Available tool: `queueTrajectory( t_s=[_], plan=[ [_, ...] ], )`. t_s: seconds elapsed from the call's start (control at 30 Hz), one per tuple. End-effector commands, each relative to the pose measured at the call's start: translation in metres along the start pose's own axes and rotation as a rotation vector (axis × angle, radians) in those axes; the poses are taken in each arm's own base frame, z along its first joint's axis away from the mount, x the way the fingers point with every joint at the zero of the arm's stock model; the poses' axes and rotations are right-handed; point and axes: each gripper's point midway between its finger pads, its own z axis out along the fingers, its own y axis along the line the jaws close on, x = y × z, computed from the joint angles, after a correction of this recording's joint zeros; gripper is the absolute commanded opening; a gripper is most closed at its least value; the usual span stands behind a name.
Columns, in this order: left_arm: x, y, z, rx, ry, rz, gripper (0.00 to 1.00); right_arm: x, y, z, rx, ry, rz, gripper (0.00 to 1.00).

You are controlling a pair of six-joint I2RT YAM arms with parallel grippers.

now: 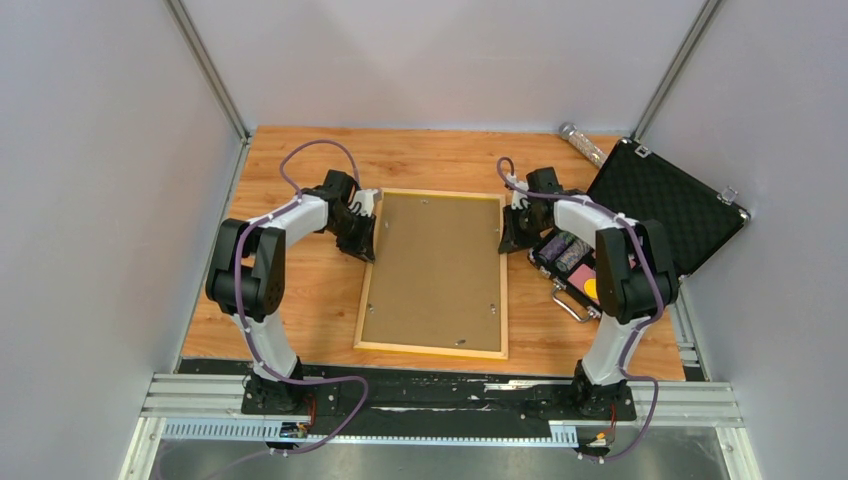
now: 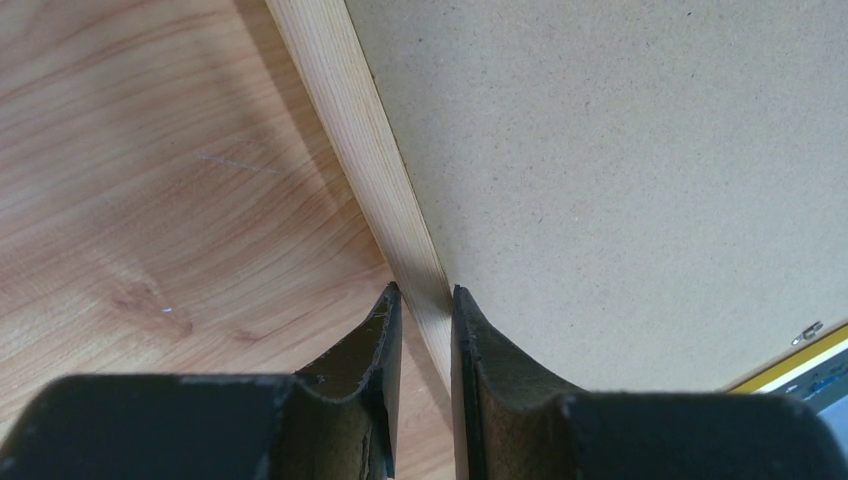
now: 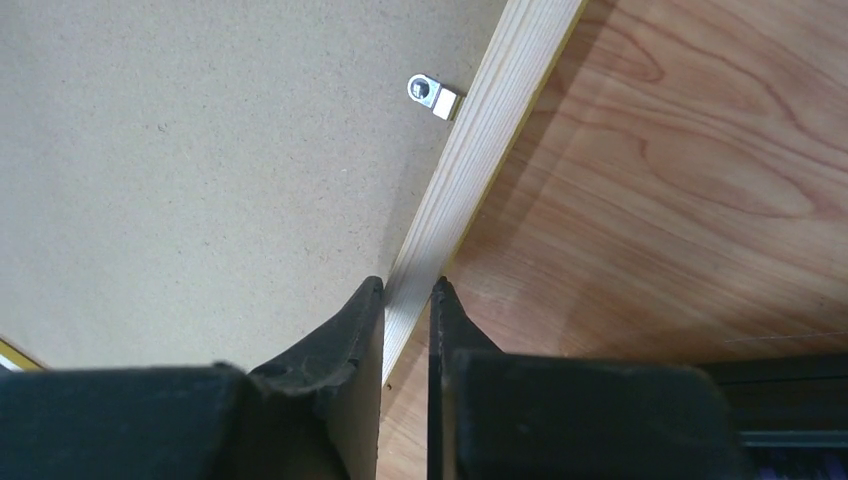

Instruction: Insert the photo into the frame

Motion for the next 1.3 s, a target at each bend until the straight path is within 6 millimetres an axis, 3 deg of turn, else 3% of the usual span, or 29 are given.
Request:
queueTrajectory(
  t_s=[0.0, 0.13, 0.4, 0.47, 0.63, 0.8, 1.03, 1.27],
  plan=[
    [-0.017, -0.009, -0.016, 0.013, -0.086, 0.033, 0.0, -0.025, 0.001, 0.005, -0.018, -0.033, -0.044, 0.06],
    [-0.027, -0.001, -0.02, 0.004, -0.127, -0.007, 0.0, -0.05, -0.005, 0.013, -0.023, -0.053, -0.052, 0.0],
    [-0.052, 0.013, -0.017, 0.005, -0.194, -0.108, 0.0, -0.114, -0.003, 0.026, -0.062, -0.126, -0.096, 0.02],
    [-0.061, 0.014, -0.014, 0.005, -0.214, -0.127, 0.0, -0.128, -0.002, 0.025, -0.062, -0.148, -0.113, 0.09],
    [-0.077, 0.017, -0.01, 0.005, -0.262, -0.19, 0.0, -0.144, -0.002, 0.001, -0.055, -0.201, -0.128, 0.45],
    [-0.074, 0.016, -0.005, 0.022, -0.264, -0.248, 0.0, -0.122, 0.001, -0.023, -0.049, -0.198, -0.144, 0.64],
    [-0.072, 0.014, -0.002, 0.033, -0.271, -0.275, 0.0, -0.057, 0.021, -0.043, -0.121, -0.133, -0.162, 0.68],
    [-0.071, 0.016, -0.003, 0.025, -0.28, -0.275, 0.0, -0.012, 0.028, -0.048, -0.138, -0.082, -0.178, 0.67]
  ],
)
